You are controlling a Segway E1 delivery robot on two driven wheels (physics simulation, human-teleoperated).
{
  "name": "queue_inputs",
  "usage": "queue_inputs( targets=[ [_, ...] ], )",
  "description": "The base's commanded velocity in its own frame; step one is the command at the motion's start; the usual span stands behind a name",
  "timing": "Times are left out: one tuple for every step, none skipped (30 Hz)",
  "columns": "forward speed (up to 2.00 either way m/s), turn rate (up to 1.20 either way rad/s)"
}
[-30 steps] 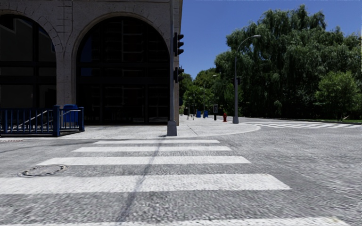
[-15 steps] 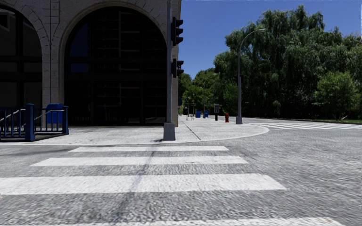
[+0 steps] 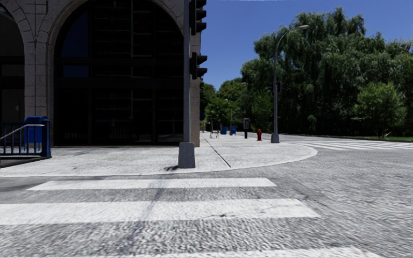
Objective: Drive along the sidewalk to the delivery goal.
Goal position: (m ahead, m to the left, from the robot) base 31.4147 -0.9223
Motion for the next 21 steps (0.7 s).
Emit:
queue_inputs(
  targets=[
    [2.00, -0.19],
    [2.00, -0.19],
    [2.00, -0.19],
    [2.00, -0.19],
    [2.00, -0.19],
    [2.00, -0.19],
    [2.00, -0.21],
    [2.00, -0.24],
    [2.00, -0.24],
    [2.00, -0.25],
    [2.00, -0.25],
    [2.00, -0.25],
    [2.00, -0.25],
    [2.00, -0.32],
    [2.00, -0.32],
    [2.00, -0.39],
    [2.00, -0.40],
    [2.00, -0.41],
    [2.00, -0.41],
    [2.00, -0.41],
    [2.00, -0.41]
  ],
)
